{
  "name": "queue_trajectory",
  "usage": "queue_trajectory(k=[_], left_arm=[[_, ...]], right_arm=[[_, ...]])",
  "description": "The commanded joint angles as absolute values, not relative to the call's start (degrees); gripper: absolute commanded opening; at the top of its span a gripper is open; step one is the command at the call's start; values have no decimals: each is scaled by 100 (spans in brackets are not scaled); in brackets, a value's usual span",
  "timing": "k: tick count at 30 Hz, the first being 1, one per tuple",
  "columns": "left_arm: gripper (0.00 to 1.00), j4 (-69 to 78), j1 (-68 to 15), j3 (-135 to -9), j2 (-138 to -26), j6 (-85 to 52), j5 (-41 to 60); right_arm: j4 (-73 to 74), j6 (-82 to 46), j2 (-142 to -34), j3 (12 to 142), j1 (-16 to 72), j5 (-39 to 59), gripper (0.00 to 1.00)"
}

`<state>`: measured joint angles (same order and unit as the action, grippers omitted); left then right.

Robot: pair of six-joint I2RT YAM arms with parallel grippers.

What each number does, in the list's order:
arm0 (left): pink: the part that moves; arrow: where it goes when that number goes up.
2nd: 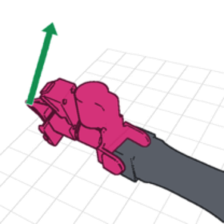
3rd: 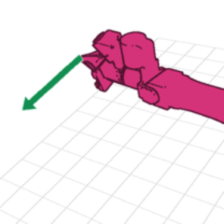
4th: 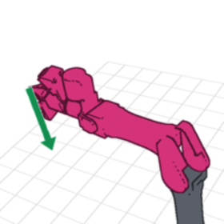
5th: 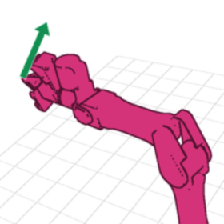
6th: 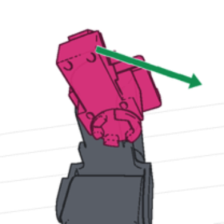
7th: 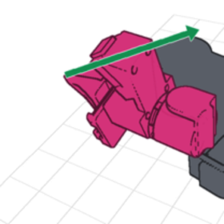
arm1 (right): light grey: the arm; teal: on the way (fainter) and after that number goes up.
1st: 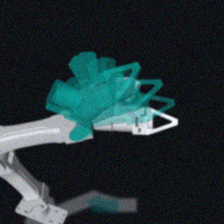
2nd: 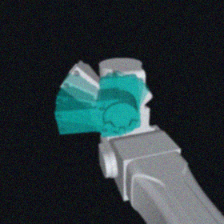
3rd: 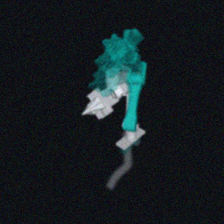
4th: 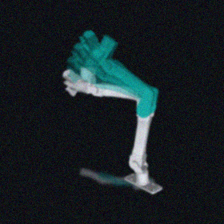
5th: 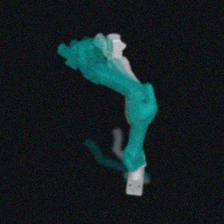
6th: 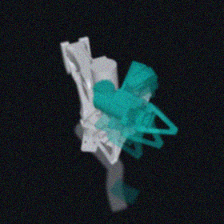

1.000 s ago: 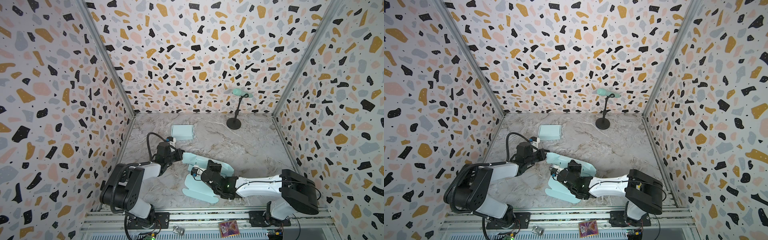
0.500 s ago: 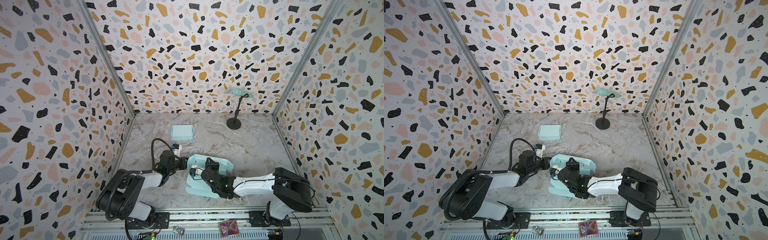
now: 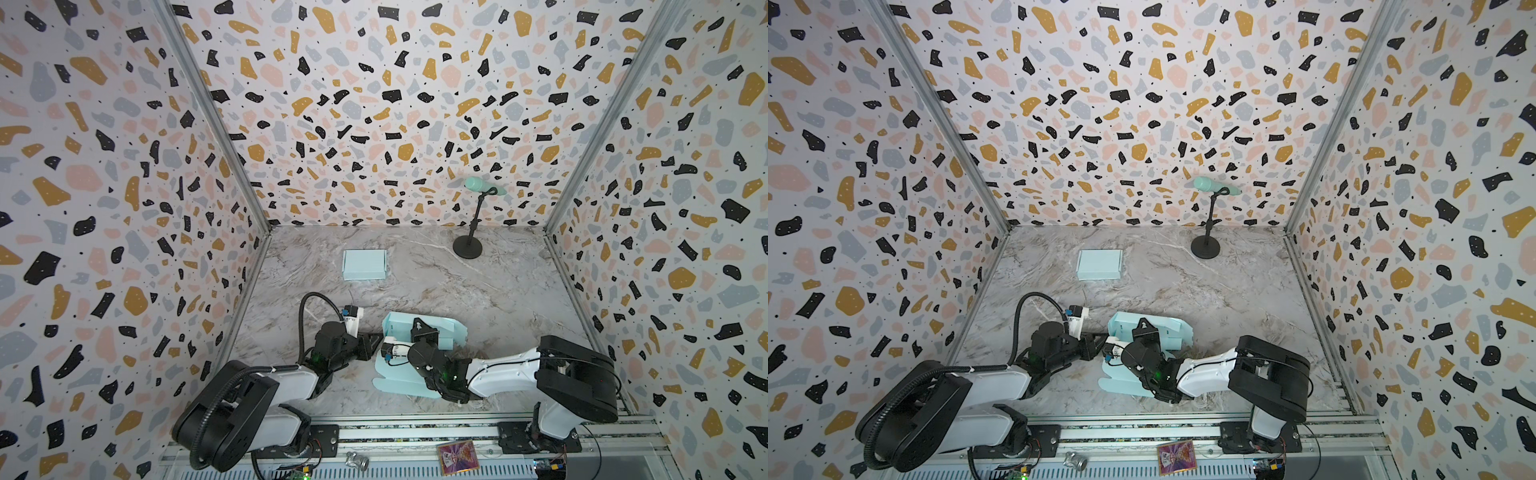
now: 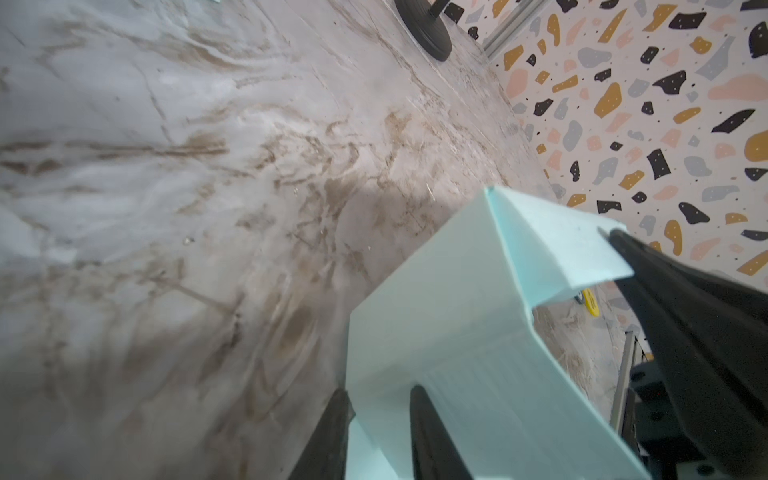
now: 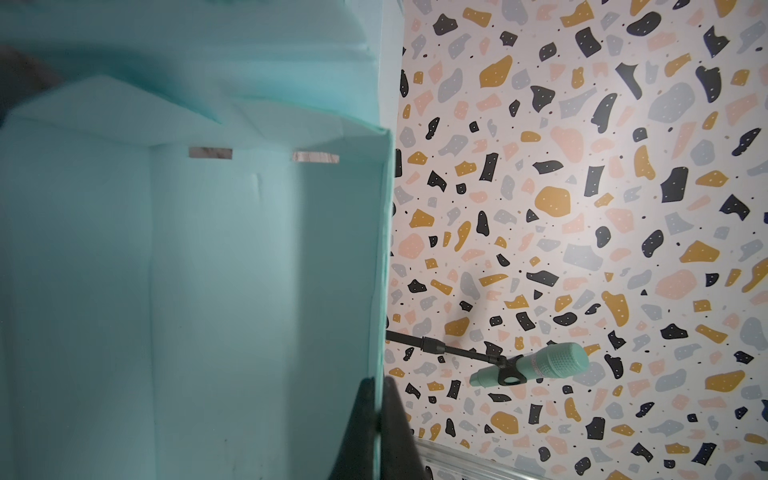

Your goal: Fold the paper box

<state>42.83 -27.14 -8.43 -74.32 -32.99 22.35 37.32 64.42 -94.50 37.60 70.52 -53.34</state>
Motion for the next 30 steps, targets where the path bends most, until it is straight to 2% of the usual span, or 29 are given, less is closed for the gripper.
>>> queue_trajectory(k=[1,8,12,15,17,22,30], left_arm=[[31,4662,-2903,-804,-7277,-3037,2109],[34,4974,-3025,-1181,-7847,-2978,1821],[44,4944,-3179,-1314,-8054,-2766,1618],[55,4847,-3238,-1333,-7936,-2596,1386],[58,4703,-3261,-1358,-7801,-2487,1207],[57,4384,-3263,-1286,-7515,-2314,731],[47,4338,-3268,-1281,-7429,-2177,353]], right_arm=[[3929,6549,-9299,3700,7109,-5224,0],[3858,6333,-9348,3709,7211,-5160,1],[3657,6160,-9330,3700,7253,-5083,2],[3467,5978,-9350,3724,7264,-4981,3],[3442,5916,-9419,3722,7271,-4966,3],[3539,5915,-9445,3691,7271,-4891,3],[3551,5968,-9281,3595,7310,-4801,3]])
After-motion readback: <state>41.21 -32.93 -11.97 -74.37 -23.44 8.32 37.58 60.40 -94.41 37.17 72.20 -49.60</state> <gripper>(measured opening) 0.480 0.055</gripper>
